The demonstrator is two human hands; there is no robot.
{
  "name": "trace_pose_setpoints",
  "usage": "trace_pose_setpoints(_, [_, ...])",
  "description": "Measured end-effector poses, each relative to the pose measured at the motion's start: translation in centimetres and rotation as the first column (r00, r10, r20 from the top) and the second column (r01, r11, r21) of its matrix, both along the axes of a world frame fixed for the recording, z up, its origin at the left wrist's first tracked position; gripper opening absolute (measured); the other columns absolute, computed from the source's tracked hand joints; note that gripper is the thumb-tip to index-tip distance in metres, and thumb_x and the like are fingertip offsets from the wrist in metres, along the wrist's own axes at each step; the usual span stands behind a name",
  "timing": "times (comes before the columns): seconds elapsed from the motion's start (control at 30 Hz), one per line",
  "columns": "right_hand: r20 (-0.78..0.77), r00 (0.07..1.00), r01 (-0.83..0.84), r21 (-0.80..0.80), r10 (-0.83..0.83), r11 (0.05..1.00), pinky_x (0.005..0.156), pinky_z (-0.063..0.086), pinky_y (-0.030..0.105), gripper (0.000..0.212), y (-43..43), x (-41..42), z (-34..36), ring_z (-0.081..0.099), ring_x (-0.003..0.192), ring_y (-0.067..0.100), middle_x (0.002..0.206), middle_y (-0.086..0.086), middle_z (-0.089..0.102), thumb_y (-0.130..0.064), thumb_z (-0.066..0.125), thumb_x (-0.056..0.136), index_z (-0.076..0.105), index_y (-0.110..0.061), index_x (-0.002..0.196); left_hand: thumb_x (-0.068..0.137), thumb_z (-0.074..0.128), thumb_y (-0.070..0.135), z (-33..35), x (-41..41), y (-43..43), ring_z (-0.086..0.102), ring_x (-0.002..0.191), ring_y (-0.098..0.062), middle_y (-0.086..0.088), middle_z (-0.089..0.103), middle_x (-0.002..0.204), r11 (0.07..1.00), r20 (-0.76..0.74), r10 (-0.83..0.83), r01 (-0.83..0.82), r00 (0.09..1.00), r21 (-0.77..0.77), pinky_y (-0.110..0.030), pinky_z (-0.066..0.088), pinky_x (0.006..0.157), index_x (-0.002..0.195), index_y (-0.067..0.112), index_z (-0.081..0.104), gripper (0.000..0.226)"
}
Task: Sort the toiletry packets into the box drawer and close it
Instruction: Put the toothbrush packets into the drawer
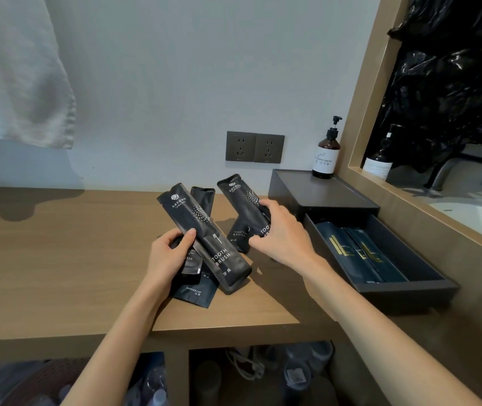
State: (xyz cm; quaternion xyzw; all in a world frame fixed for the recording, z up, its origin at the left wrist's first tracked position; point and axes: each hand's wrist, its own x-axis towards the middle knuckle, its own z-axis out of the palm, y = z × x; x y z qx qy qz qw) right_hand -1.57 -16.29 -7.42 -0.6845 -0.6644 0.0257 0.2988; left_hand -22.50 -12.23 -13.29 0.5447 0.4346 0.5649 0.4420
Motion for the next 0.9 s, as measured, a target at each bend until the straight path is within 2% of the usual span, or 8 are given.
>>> trace_pose_setpoints(0.1, [0.016, 0.999, 0.029, 0.070, -0.030, 0.997, 0.074, 0.050, 0.034, 0.073, -2.3, 1.1, 2.2, 0.059, 0.098, 0.022, 0.124, -0.003, 0.052, -0.036, 0.066, 0.071, 0.035, -0.032, 0.136, 0.092, 0.062, 0.023, 0.4, 0.7, -0.5, 0.058, 0.066, -0.010, 0.009, 0.066, 0.065, 0.999, 0.011, -0.011, 0.010, 1.000, 0.035, -0.024, 0.044, 0.062, 0.067, 0.018, 0.061, 0.025])
trace_pose_setpoints(0.23, [-0.011, 0.999, 0.053, 0.127, -0.052, 0.991, 0.082, 0.055, 0.042, 0.073, -6.0, 3.8, 4.2, 0.058, 0.101, 0.018, 0.126, -0.005, 0.052, -0.039, 0.068, 0.072, 0.033, -0.037, 0.136, 0.093, 0.061, 0.022, 1.2, 3.0, -1.5, 0.057, 0.062, 0.000, 0.016, 0.065, 0.062, 0.994, 0.007, -0.049, 0.048, 0.999, 0.096, -0.013, 0.043, 0.059, 0.070, 0.020, 0.062, 0.023])
trace_pose_setpoints(0.37, [-0.060, 0.992, 0.116, 0.126, -0.109, 0.985, 0.078, 0.053, 0.034, 0.070, -9.4, 7.3, 5.1, 0.058, 0.096, 0.014, 0.126, -0.006, 0.053, -0.037, 0.068, 0.073, 0.039, -0.035, 0.136, 0.094, 0.059, 0.022, 1.6, 6.3, -2.9, 0.052, 0.054, 0.006, 0.020, 0.060, 0.055, 0.986, 0.017, -0.112, 0.109, 0.994, 0.126, -0.014, 0.042, 0.055, 0.068, 0.021, 0.059, 0.025])
trace_pose_setpoints(0.5, [-0.059, 0.975, 0.218, 0.043, -0.215, 0.975, 0.081, 0.049, 0.031, 0.070, -11.9, 10.6, 5.0, 0.057, 0.100, 0.015, 0.130, -0.003, 0.053, -0.038, 0.068, 0.074, 0.042, -0.030, 0.138, 0.094, 0.059, 0.023, 1.6, 9.2, -3.6, 0.056, 0.060, 0.006, 0.018, 0.065, 0.062, 0.973, -0.007, -0.185, 0.184, 0.983, 0.140, -0.010, 0.042, 0.058, 0.077, 0.014, 0.064, 0.020])
trace_pose_setpoints(0.6, [-0.035, 0.961, 0.271, -0.079, -0.274, 0.959, 0.084, 0.050, 0.032, 0.073, -13.4, 12.5, 4.8, 0.057, 0.105, 0.019, 0.133, -0.001, 0.053, -0.041, 0.068, 0.074, 0.041, -0.027, 0.141, 0.092, 0.061, 0.032, 1.0, 10.7, -3.6, 0.058, 0.068, -0.010, 0.004, 0.066, 0.070, 0.967, -0.004, -0.234, 0.233, 0.972, 0.108, -0.026, 0.044, 0.064, 0.081, 0.009, 0.065, 0.026])
trace_pose_setpoints(0.7, [-0.017, 0.948, 0.309, -0.178, -0.317, 0.934, 0.081, 0.048, 0.029, 0.072, -14.3, 13.6, 4.5, 0.058, 0.105, 0.020, 0.133, 0.001, 0.055, -0.040, 0.068, 0.075, 0.042, -0.024, 0.141, 0.092, 0.061, 0.031, 0.7, 11.9, -3.6, 0.062, 0.072, -0.014, 0.002, 0.071, 0.076, 0.963, 0.040, -0.262, 0.258, 0.964, 0.077, -0.027, 0.047, 0.065, 0.083, 0.013, 0.069, 0.022])
trace_pose_setpoints(0.83, [-0.027, 0.938, 0.327, -0.259, -0.345, 0.909, 0.081, 0.051, 0.032, 0.063, -14.6, 14.0, 4.2, 0.060, 0.097, 0.021, 0.114, 0.001, 0.060, -0.037, 0.067, 0.075, 0.050, -0.022, 0.134, 0.093, 0.059, 0.030, 1.2, 13.0, -3.3, 0.062, 0.072, -0.011, -0.001, 0.070, 0.077, 0.967, 0.087, -0.254, 0.250, 0.963, 0.055, -0.027, 0.047, 0.071, 0.086, 0.004, 0.067, 0.029])
trace_pose_setpoints(0.9, [-0.033, 0.938, 0.325, -0.268, -0.346, 0.907, 0.085, 0.052, 0.034, 0.054, -14.1, 14.1, 4.1, 0.061, 0.097, 0.022, 0.104, 0.002, 0.060, -0.034, 0.067, 0.076, 0.055, -0.020, 0.127, 0.094, 0.058, 0.028, 1.4, 13.5, -3.3, 0.064, 0.067, -0.006, 0.003, 0.070, 0.073, 0.968, 0.094, -0.252, 0.249, 0.963, 0.046, -0.021, 0.049, 0.067, 0.086, 0.002, 0.067, 0.028])
